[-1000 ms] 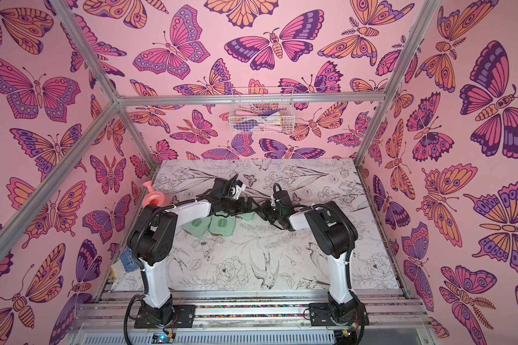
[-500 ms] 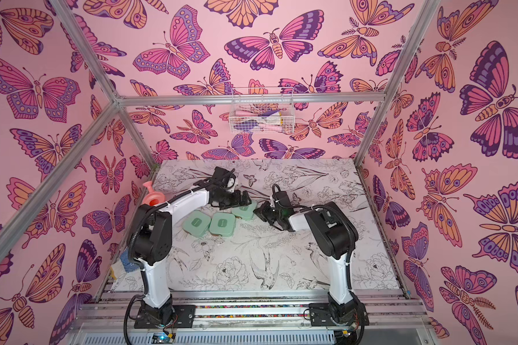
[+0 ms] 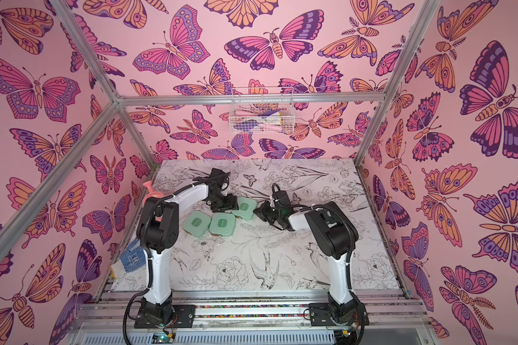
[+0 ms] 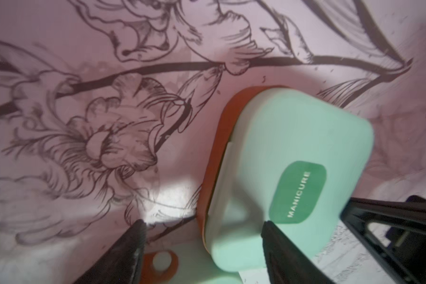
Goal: Organize nail clipper sets
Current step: Close the storage box at the center of the board.
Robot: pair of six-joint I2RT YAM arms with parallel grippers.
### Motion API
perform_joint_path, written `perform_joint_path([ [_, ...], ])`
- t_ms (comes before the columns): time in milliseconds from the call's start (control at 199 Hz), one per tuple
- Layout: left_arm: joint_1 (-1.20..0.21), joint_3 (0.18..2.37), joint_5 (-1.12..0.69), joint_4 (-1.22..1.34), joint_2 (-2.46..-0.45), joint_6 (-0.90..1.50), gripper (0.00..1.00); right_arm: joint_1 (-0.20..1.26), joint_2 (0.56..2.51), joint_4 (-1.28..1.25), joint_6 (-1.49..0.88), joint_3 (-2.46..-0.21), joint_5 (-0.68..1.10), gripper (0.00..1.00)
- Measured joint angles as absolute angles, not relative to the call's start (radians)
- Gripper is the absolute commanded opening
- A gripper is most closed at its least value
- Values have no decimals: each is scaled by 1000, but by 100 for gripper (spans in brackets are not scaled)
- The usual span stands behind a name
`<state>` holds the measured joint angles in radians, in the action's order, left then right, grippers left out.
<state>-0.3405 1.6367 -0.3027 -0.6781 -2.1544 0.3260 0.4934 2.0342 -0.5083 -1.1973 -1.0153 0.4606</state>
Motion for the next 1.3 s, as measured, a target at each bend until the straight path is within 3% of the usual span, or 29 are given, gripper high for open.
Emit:
perform_joint_path([
  [156,-341,1640,-340,-662,-2157,311,48,493,2034,-505,-1196,-1017,465,8],
  [276,-341,1645,-359,-651,-2164,306,48,493,2034,-499,-1196,-1019,466,11],
  [447,-341,1648,-370,-648,-2170,303,46,493,2024,-459,-1173,-1024,469,27],
  [1301,-341,1648,-371,-647,-2170,302,48,489,1995,-302,-1072,-1088,446,27],
])
